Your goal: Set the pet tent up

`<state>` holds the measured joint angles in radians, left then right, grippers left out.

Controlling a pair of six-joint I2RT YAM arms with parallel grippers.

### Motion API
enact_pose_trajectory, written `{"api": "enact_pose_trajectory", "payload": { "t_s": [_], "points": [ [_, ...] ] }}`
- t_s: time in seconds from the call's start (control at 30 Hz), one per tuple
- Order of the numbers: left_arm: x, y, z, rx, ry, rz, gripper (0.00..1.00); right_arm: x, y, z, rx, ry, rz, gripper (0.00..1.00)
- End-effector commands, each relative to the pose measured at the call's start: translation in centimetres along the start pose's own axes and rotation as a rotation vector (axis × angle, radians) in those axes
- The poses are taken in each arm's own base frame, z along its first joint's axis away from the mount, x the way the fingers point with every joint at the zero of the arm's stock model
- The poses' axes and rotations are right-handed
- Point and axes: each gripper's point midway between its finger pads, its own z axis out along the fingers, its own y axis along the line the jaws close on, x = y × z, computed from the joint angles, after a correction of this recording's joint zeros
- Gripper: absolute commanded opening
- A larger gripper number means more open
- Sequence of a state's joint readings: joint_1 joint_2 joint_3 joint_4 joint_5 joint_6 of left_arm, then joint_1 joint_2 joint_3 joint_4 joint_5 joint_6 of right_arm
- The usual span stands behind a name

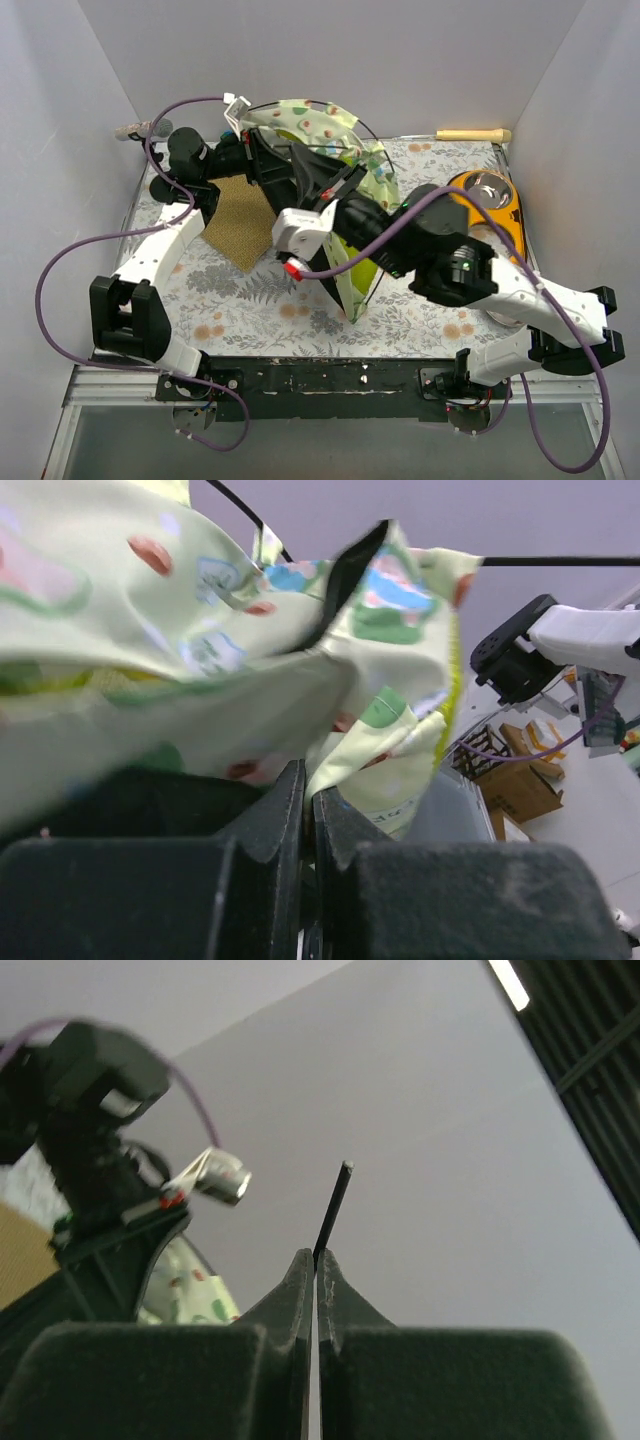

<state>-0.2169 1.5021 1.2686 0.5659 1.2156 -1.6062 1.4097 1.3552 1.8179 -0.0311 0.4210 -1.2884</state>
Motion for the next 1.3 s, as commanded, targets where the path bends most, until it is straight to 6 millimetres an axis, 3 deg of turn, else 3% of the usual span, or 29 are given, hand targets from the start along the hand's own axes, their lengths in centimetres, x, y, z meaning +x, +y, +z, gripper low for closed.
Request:
{"api": "enact_pose_trajectory", "payload": {
  "t_s": [0.0,0.17,0.23,0.37,0.47,0.6,0.77,0.97,1.27],
  "points": [
    [0.8,-2.3,-1.3,-0.039,0.006,0.152,0.0,4.6,3.6,-1.8,-0.081,0.222,-0.071,0.01],
    [3.2,-5.3,-2.4,0.038,0.02,0.09,0.0,6.7,4.8,-1.5,-0.099,0.283,-0.049,0.01],
    [3.3,-6.1,-2.6,0.038,0.022,0.069,0.0,8.0,5.2,-1.9,-0.127,0.312,-0.032,0.01],
    [3.5,-6.9,-3.2,0.005,0.029,0.102,0.0,11.3,8.3,-3.0,-0.253,0.367,0.006,0.01],
    [3.5,-7.6,-3.5,-0.009,0.034,0.125,0.0,12.0,10.2,-3.2,-0.343,0.351,0.097,0.01],
    [2.8,-8.5,-3.8,-0.025,0.013,0.17,0.0,12.7,11.1,-3.1,-0.462,0.356,0.207,0.01],
    [2.6,-9.6,-4.0,-0.022,0.014,0.266,0.0,13.0,12.0,-3.0,-0.532,0.343,0.241,0.01],
    [3.0,-10.5,-4.8,-0.053,0.027,0.522,0.0,13.5,13.4,-3.4,-0.603,0.367,0.277,0.01],
    [3.6,-11.7,-5.5,-0.036,0.073,0.794,0.0,16.5,14.1,-4.1,-0.582,0.474,0.186,0.01]
  ]
}}
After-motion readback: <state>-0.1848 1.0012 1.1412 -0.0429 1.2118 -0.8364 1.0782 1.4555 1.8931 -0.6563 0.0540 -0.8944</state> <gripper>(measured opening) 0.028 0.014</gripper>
